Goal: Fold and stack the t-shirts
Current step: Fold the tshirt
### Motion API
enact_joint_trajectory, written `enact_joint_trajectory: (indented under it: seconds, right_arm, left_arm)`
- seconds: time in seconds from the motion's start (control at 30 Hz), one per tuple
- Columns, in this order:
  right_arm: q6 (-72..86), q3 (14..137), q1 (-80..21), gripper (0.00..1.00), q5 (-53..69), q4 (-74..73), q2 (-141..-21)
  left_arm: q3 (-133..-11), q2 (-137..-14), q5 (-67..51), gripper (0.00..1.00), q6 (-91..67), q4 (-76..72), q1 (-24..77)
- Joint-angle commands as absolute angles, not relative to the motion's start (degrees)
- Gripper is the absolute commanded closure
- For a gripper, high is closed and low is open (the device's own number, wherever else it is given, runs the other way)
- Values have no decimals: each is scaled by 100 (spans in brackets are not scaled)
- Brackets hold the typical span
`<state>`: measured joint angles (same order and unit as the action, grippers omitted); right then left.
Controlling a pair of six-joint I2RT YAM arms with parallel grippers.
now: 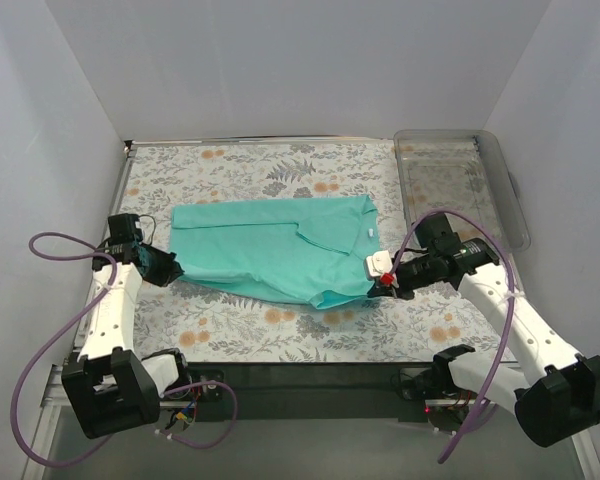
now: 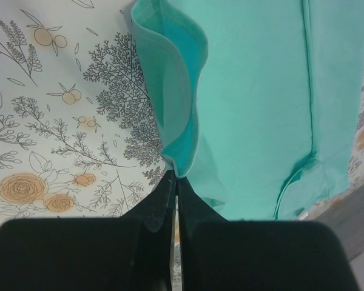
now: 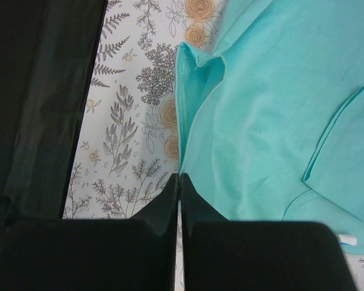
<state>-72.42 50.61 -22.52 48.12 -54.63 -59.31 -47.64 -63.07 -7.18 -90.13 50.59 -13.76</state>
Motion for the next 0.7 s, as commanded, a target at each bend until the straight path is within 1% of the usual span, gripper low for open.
enact_joint_trajectory:
  seconds: [0.0, 0.13, 0.3, 0.53, 0.67]
  right_arm:
    - [-7111, 5186, -2259, 99, 4905, -5300, -6064]
    - [-6900, 5115, -2259, 99, 4729, -5028, -6196]
    - [-6453, 5124, -2241, 99, 4448, -4572, -6249]
    - [-5890, 5326, -2241, 99, 4289, -4018, -6617]
    - [-5608, 5458, -2224, 99, 4210, -3788, -6881]
  left_arm:
    - [-5167, -5986, -282, 100, -9105, 5422, -1406]
    - [-5239, -5661, 281, 100, -9228, 5826, -1398]
    - [-4598, -5318, 281, 100, -9536, 5704, -1406]
    - [-4781, -5379, 483, 100, -9686, 5862, -1406]
    - [-4615, -5353, 615, 100, -9721, 5871, -1398]
